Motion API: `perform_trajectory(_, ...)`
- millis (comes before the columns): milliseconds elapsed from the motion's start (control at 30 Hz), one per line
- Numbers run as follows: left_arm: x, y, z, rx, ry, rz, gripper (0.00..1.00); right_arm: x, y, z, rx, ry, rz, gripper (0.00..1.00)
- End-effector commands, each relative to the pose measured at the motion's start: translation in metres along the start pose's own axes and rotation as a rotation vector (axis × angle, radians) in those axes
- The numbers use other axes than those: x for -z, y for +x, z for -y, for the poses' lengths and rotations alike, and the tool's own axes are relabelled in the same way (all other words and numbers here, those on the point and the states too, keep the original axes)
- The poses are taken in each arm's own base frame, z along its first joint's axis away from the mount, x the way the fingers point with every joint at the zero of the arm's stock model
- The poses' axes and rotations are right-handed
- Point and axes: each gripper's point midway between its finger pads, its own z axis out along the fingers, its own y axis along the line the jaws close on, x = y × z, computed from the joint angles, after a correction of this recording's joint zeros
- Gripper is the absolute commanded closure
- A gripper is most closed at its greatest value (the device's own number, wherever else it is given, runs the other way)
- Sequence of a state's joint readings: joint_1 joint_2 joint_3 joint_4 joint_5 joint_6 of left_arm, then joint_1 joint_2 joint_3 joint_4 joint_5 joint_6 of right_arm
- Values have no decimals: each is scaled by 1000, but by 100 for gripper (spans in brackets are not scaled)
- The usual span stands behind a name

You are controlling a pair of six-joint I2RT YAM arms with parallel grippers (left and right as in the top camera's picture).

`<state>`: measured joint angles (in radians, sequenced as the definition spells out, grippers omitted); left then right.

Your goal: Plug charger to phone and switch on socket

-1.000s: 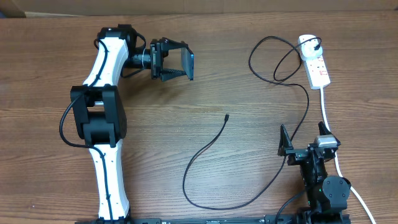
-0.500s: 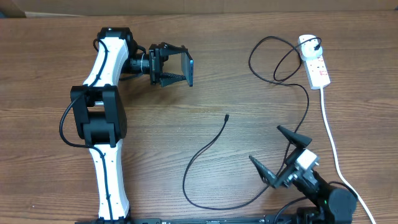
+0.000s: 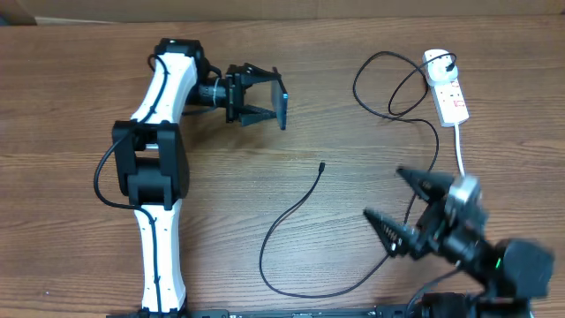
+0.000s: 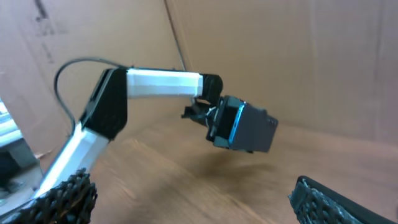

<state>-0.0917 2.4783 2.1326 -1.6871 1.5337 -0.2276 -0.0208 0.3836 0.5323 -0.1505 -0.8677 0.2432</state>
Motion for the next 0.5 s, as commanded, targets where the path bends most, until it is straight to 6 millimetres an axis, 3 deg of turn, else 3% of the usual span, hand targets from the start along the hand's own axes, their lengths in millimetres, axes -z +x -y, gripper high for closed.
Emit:
perform_trajectory(0, -7, 6, 12, -49, 37, -24, 37, -16, -16, -11, -77, -150, -89, 0)
perform_trajectory(133, -12, 13, 15, -64, 30, -33, 37, -25, -23, -31, -76, -429, -161, 0)
perform_trajectory(233, -13, 16, 17, -72, 29, -34, 36, -43, -31, -11, -316, -437, -200, 0)
perform_trajectory(467, -14, 16, 16, -72, 27, -36, 37, -67, -20, 12, -504, -416, -239, 0)
